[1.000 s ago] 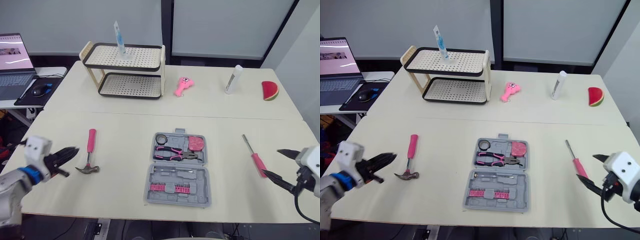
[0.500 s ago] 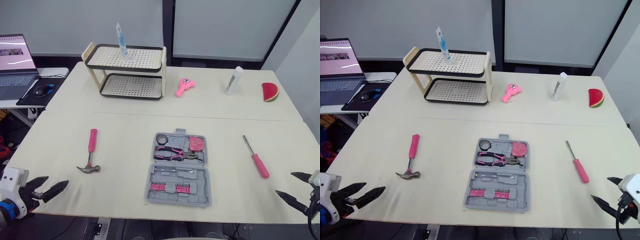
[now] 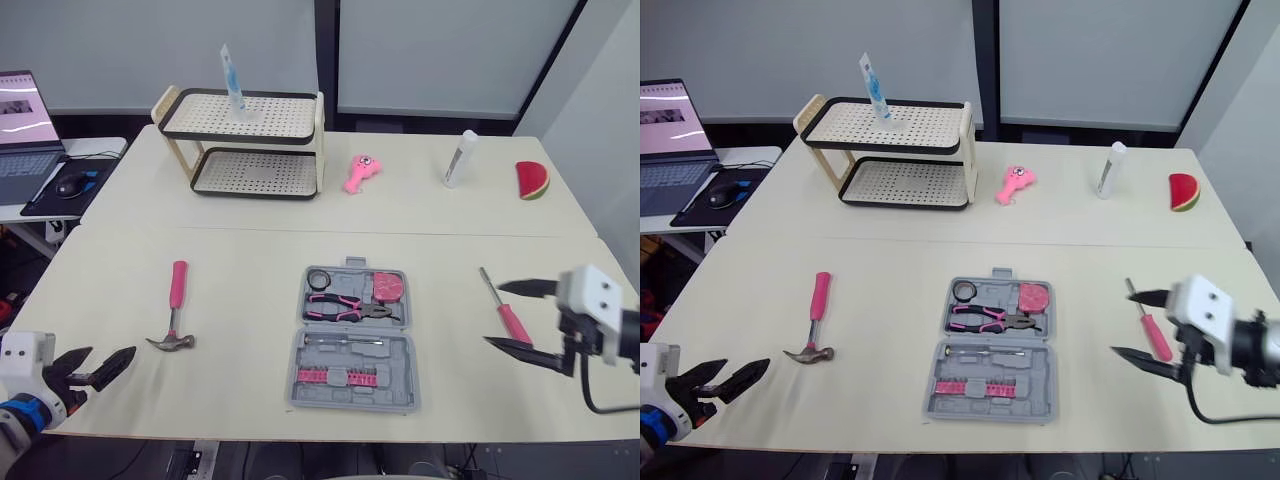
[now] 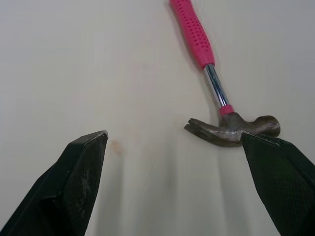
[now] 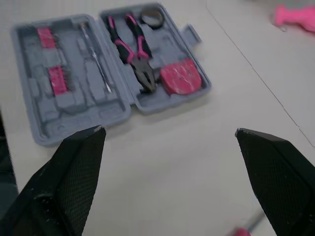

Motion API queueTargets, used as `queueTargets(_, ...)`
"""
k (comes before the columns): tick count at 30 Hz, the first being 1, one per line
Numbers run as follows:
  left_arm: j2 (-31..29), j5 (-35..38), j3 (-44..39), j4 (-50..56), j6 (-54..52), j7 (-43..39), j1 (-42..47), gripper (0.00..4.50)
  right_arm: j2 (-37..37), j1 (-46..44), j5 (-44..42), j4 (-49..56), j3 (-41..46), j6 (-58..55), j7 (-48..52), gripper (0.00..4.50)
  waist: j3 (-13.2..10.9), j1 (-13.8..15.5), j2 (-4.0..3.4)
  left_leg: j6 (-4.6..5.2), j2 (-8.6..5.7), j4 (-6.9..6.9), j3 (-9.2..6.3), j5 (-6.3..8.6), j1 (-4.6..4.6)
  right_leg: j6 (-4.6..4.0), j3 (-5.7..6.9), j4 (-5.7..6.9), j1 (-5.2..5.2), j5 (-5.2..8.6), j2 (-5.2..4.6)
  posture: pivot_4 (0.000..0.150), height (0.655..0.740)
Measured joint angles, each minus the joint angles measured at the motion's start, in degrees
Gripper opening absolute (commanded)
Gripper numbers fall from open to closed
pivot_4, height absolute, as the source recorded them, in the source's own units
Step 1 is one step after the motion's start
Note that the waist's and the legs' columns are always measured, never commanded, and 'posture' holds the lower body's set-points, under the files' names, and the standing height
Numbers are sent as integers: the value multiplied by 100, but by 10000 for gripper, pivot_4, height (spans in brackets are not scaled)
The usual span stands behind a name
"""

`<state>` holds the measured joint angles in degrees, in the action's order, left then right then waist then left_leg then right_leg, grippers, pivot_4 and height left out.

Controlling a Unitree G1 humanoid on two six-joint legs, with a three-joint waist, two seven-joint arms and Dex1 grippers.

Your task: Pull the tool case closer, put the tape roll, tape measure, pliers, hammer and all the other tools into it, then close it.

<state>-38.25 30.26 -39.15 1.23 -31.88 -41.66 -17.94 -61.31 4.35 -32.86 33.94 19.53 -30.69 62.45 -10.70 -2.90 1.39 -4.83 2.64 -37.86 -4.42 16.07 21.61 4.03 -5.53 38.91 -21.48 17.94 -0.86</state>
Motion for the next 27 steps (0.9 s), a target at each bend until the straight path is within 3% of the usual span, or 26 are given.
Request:
queueTargets(6,485,-39,359,644,-469,1070,519,44657,136,-1890,-454,121,-1391,-676,-46,45000,-4,119,5,-1,-10,-1,-7,-1,30,5,10,-1,-28,-5,-9,1500,7350)
queueTargets(13,858,-502,1104,711,-903,2238,1446,44657,306,-2154,-489,127,-1872,-941,-135,45000,-3,151,6,0,-20,-1,-15,-1,40,5,26,-1,-27,-5,-17,1500,7350)
queueTargets(21,953,-849,1650,281,-1191,2724,2046,44657,302,-2123,-486,191,-1873,-1009,-152,45000,-3,94,6,0,-18,-1,-13,-1,33,4,22,5,-27,-6,-13,1500,7350)
queueTargets(24,972,-957,1785,246,-1325,2820,2060,38569,286,-1996,-464,196,-1860,-992,-142,45000,-3,113,6,0,-19,-2,-13,-1,35,5,22,6,-26,-6,-14,1500,7350)
queueTargets(27,1034,-1059,1863,252,-1382,2916,2124,29667,279,-1872,-430,197,-1855,-960,-130,45000,-2,122,4,0,-20,-5,-14,-1,33,5,23,7,-24,-6,-15,1500,7350)
